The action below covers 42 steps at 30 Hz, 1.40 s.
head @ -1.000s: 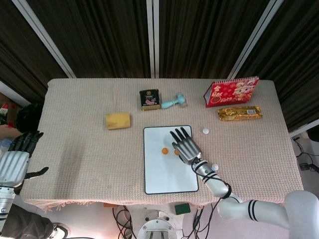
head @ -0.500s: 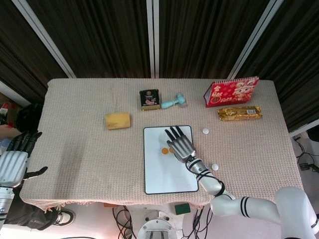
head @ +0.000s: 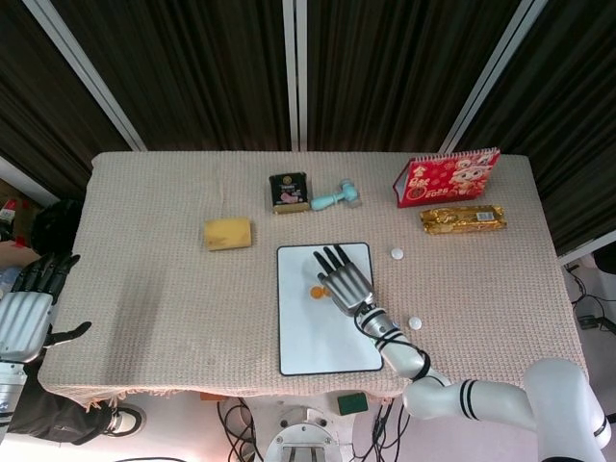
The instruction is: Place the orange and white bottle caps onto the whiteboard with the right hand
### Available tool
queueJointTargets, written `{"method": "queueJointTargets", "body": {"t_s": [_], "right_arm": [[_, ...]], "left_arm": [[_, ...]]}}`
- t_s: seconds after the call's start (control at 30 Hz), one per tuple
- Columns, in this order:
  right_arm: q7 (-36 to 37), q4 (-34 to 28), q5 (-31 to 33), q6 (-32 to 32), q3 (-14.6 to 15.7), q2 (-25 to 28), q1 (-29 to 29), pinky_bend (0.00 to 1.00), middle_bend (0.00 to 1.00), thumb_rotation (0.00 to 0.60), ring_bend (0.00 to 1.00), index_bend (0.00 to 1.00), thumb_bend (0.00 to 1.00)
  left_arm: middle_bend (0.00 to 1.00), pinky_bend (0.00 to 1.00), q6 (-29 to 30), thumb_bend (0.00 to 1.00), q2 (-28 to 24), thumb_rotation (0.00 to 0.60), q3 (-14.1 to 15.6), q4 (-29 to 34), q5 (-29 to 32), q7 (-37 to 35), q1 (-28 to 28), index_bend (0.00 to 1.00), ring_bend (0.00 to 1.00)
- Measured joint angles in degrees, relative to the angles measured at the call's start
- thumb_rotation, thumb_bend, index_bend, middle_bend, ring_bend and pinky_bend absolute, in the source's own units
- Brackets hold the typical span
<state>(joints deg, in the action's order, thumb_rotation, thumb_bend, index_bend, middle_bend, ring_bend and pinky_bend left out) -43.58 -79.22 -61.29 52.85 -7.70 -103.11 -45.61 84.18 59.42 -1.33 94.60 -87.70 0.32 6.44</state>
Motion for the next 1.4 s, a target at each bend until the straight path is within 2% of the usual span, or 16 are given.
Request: {"method": "queueJointTargets", "body": {"t_s": [0.17,0.27,0.6,0.8,0.93,1.13,1.27,1.4], "right_arm": [[-0.1,-0.8,0.7,0.0,0.3,0.6,-0.2,0.00,0.02,0.600,0.00,0.36,0.35],[-0.2,-1.2,1.1,0.1,0.4,0.9,-0.4,0.00,0.01,0.600,0.00,0.31,0.34],[0.3,-3.2,0.5,1.7,1.0,2.1,-0.2,0.00,0.01,0.600,0.00,0.24,0.33],[1.5,-9.2,-3.3,5.9,2.4,6.8,1.9,0.00,0.01,0.600,0.00,0.24,0.33],[2.2,-15.0,-7.0,10.1,4.5,12.3,4.8,0.00,0.01,0.600,0.00,0.24,0.33],[2.8,-21.7,-10.6,16.0,10.3,21.8,11.3,0.00,0.01,0.600,0.00,0.28,0.33],[2.9,-23.1,-11.4,18.3,13.7,25.6,15.3,0.00,0.01,0.600,0.00,0.30,0.33],[4.1,-21.9,-11.7,19.2,15.3,26.6,17.8,0.00,0.01,0.600,0.00,0.33,0.33]], "left_arm": [[0.07,0.11,0.0,0.08,0.0,0.575,0.0,0.0,-0.1,0.0,0.0,0.09,0.00],[0.07,0.11,0.0,0.08,0.0,0.576,0.0,0.1,-0.1,0.1,0.0,0.09,0.00],[0.07,0.11,-0.2,0.08,0.1,0.573,0.1,0.2,-0.2,0.3,0.0,0.09,0.00],[0.07,0.11,-0.1,0.08,0.0,0.577,0.2,0.2,-0.4,0.2,0.0,0.09,0.00],[0.07,0.11,0.0,0.08,0.0,0.575,0.2,0.4,-0.5,0.4,0.0,0.09,0.00],[0.07,0.11,0.0,0.08,0.0,0.574,0.4,1.1,-1.1,1.3,0.0,0.09,0.00],[0.07,0.11,0.1,0.08,0.0,0.575,0.6,1.4,-1.5,1.6,0.0,0.09,0.00],[0.07,0.11,0.4,0.08,-0.1,0.575,0.6,1.6,-1.6,1.7,-0.1,0.09,0.00]]}}
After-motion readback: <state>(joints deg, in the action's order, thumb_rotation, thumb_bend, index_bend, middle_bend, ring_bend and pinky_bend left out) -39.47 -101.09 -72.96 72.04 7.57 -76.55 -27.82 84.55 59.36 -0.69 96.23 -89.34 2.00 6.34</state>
